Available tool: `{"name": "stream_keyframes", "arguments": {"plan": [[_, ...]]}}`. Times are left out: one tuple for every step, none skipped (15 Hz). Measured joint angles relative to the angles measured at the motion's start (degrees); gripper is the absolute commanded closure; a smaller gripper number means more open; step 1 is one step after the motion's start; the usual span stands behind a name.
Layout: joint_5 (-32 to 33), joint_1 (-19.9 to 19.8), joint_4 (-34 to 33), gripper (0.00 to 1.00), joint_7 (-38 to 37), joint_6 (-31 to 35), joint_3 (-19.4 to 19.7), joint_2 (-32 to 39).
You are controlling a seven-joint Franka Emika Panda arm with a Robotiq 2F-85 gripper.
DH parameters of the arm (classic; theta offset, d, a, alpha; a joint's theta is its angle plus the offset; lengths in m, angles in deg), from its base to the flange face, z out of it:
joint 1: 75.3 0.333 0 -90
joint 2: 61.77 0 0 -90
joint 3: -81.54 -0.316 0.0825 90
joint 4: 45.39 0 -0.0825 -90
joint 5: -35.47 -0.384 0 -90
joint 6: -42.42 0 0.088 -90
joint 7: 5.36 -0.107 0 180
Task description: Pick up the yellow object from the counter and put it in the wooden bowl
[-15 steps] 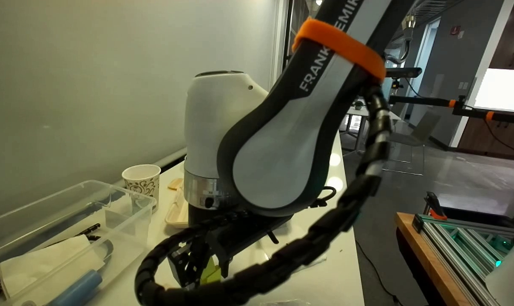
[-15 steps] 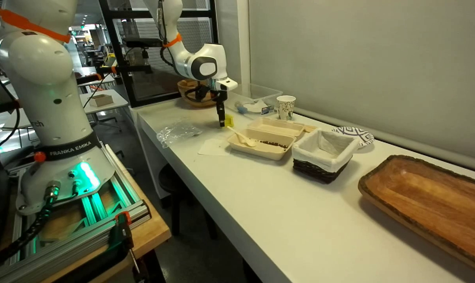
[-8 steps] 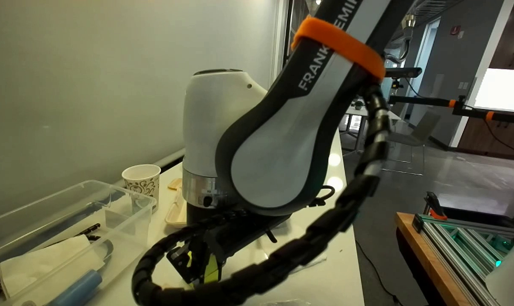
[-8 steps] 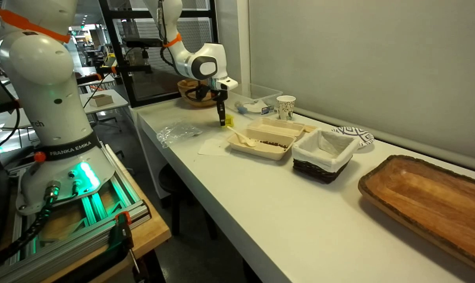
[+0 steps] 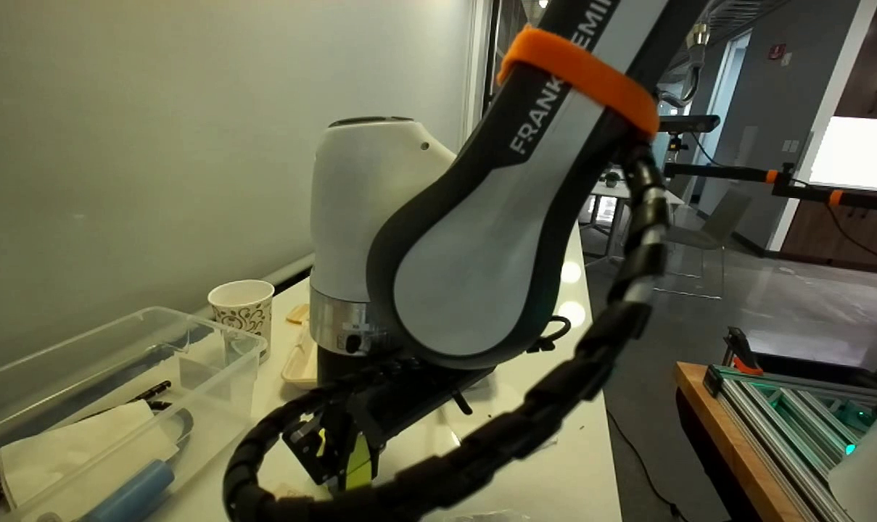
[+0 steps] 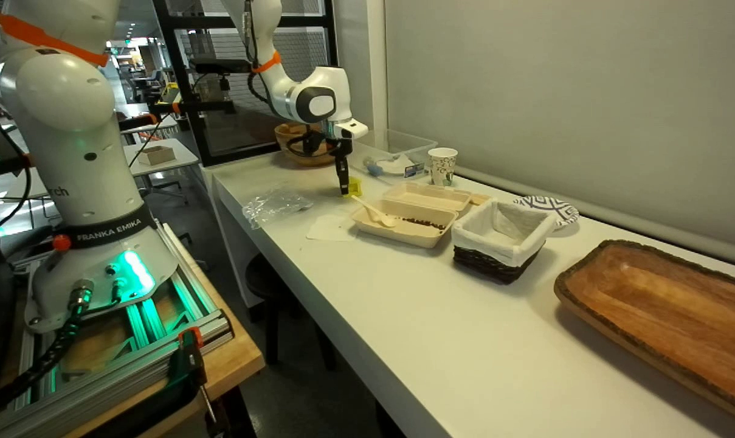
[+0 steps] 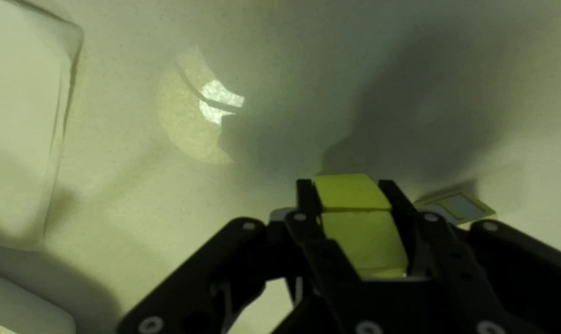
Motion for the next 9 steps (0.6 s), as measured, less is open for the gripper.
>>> {"name": "stream_keyframes", "arguments": {"plan": [[0.00, 0.08, 0.00, 0.47, 0.01, 0.00, 0.07, 0.00], [0.00, 0.12, 0.00, 0.41, 0.01, 0.00, 0.11, 0.00], [0.02, 0.14, 0.00, 0.42, 0.03, 0.00, 0.15, 0.00], [0.03, 0.17, 0.00, 0.42, 0.05, 0.00, 0.19, 0.00], [0.04, 0.20, 0.00, 0.37, 0.05, 0.00, 0.25, 0.00], [0.04, 0.24, 0.01, 0.40, 0.07, 0.00, 0.31, 0.00], [0.04, 0.29, 0.02, 0.39, 0.08, 0.00, 0.37, 0.02], [0.04, 0.30, 0.03, 0.39, 0.09, 0.00, 0.39, 0.06], [0.04, 0.31, 0.05, 0.37, 0.10, 0.00, 0.39, 0.11]]}}
